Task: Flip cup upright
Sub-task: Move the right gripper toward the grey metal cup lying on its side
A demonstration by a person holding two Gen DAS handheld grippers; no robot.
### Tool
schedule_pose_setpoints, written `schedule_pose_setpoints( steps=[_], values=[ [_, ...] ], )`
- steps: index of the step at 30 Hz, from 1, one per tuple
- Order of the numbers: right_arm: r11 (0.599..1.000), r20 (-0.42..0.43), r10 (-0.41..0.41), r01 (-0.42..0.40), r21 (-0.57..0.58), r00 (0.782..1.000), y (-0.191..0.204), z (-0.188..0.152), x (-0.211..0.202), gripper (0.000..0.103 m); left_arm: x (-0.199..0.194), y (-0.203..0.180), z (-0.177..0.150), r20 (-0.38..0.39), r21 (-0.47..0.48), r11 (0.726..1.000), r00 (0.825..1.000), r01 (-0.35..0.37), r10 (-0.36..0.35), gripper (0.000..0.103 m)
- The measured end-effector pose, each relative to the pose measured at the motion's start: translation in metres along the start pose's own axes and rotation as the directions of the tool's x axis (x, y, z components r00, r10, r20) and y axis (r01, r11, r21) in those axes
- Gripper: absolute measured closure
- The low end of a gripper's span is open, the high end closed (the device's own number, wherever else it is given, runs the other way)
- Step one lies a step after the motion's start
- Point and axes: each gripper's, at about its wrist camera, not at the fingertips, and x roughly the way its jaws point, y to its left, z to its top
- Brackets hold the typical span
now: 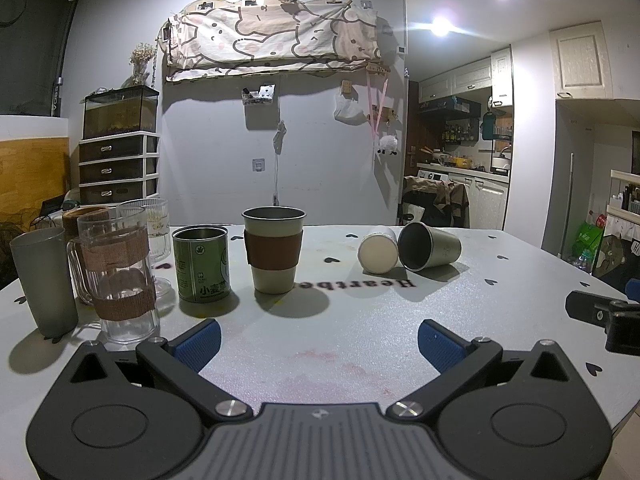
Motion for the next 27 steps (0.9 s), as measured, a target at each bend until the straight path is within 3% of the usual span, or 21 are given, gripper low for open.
schedule_pose_setpoints(
  steps=[27],
  values=[
    [1.0,0.001,0.017,-0.017,-0.007,1.0,-0.005,0.005,0.012,0.0,0.0,0.001,-0.002,-0.002,-0.001,1.0,1.0,0.001,-0.001,0.0]
  ],
)
